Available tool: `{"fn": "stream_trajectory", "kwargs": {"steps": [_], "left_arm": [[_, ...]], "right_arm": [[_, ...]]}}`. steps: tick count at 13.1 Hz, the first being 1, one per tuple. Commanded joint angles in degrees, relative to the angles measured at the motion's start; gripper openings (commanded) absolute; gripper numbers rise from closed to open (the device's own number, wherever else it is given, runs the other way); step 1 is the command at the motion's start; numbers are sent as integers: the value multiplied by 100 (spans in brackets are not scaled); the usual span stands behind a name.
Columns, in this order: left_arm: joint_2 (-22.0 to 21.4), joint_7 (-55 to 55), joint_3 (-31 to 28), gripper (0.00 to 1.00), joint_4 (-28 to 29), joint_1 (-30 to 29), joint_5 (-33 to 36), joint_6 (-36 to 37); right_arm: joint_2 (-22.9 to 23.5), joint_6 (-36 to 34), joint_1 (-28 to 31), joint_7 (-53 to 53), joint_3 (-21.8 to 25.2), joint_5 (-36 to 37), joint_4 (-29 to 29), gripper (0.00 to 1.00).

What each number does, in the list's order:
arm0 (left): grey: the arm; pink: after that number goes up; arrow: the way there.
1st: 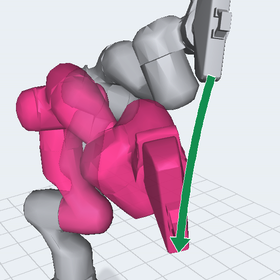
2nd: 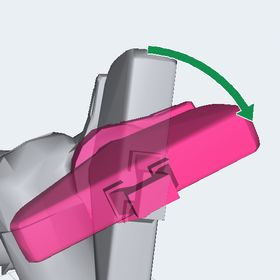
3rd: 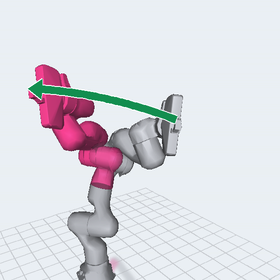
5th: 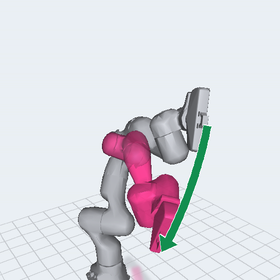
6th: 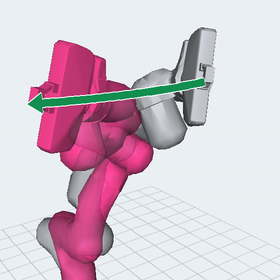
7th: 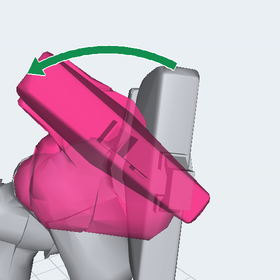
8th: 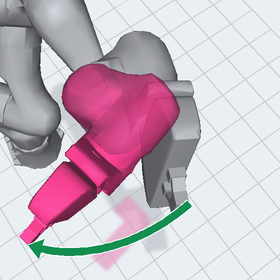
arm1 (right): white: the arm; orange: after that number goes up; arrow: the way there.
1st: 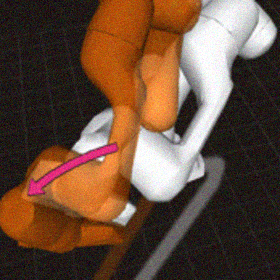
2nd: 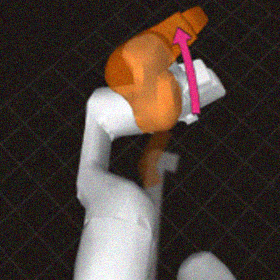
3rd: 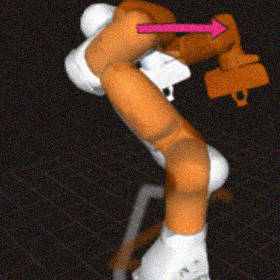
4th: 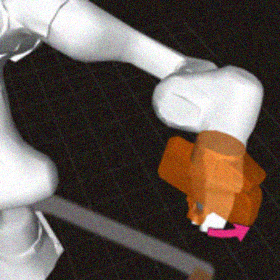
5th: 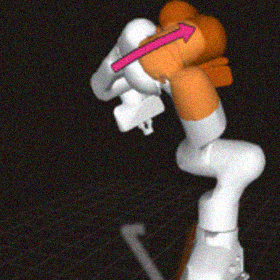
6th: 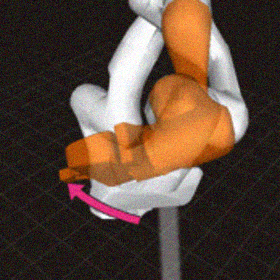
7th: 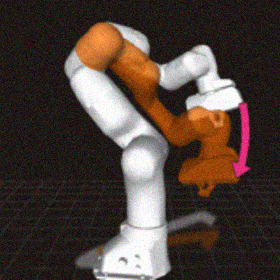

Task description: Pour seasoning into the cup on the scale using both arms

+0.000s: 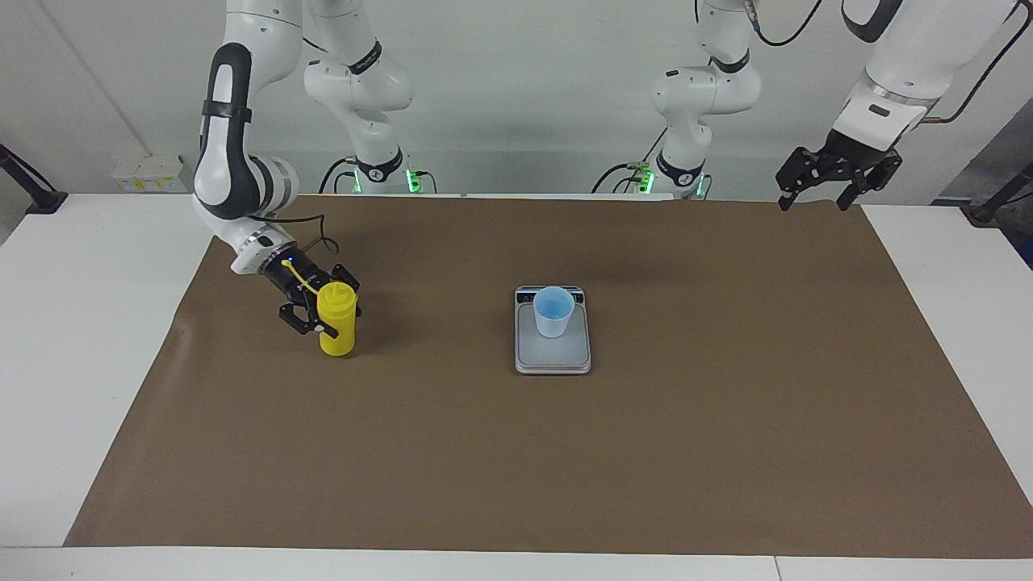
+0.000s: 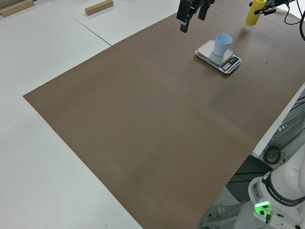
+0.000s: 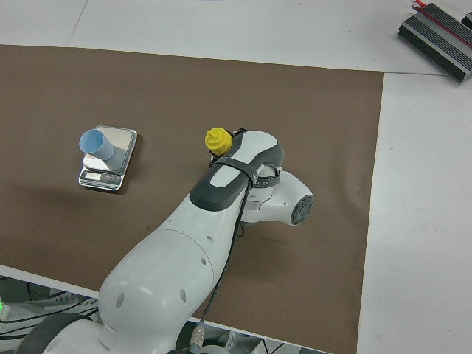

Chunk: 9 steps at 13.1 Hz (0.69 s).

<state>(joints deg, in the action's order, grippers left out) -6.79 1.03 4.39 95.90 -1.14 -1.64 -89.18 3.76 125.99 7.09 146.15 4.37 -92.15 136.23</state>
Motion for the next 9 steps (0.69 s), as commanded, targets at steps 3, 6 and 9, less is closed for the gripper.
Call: {"fn": "stream_trajectory", "kwargs": {"steps": [3,6,9], "left_arm": [[-174,64,-9,100,192,-149,68,14],[-174,55,-9,100,184,-150,68,14],[-174,55,-9,100,192,-150,68,14]], "right_arm": [[-6,-206,187,247,-50,-146,-53,100],[-68,-259,284,238,-41,125,0,100],[-103,-268,424,238,-33,941,0,100]]}}
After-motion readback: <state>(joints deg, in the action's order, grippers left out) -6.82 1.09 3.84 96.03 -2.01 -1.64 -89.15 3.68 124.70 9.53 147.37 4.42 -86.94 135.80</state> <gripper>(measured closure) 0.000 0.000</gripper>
